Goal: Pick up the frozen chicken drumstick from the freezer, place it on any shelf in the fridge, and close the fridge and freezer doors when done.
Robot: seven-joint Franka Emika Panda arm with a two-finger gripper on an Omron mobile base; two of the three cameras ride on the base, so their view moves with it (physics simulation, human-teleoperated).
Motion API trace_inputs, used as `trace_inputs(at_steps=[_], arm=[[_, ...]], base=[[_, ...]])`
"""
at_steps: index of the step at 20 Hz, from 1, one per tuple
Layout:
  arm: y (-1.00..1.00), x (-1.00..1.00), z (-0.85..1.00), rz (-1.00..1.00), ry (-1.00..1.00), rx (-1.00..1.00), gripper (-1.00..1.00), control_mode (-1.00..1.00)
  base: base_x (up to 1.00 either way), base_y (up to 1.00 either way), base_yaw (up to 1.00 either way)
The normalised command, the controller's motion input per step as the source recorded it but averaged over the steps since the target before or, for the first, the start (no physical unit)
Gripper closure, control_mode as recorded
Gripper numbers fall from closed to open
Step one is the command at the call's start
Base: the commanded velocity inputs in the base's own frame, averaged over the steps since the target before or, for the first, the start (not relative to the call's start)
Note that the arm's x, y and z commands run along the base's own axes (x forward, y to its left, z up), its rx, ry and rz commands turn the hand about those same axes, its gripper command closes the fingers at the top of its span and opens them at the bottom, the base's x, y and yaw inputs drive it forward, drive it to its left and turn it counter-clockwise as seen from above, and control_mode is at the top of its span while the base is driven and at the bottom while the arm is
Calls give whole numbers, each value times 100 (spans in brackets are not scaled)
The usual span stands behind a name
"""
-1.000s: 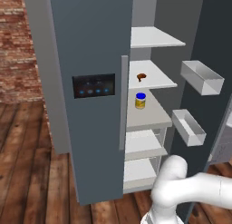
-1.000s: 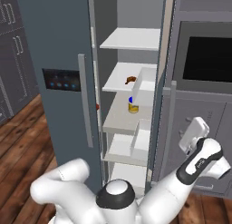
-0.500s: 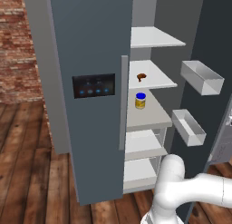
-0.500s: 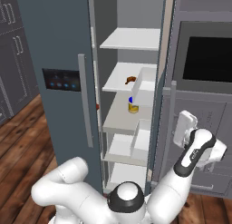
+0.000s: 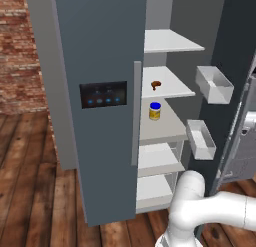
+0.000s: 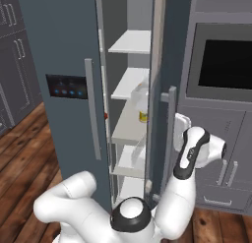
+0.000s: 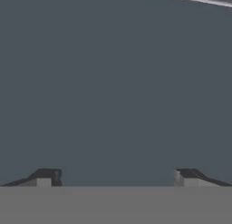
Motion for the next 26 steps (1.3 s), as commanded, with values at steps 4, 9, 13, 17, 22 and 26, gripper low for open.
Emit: trace_inputs(at_steps=[4, 9, 13, 17, 22, 26], arm=[[100, 32, 0, 6, 5, -8, -100, -100], [100, 33, 0, 2, 1, -8, -100, -100], [93, 38, 2, -5, -1, -5, -100, -100], [81, 40, 0, -18, -2, -5, -100, -100], [50, 45, 1, -31, -1, -3, -100, -100], [19, 46, 6, -37, 0, -1, -100, -100]], base=[[0, 0, 0], [0, 0, 0], [0, 0, 0], [0, 0, 0], [0, 0, 0], [0, 0, 0]])
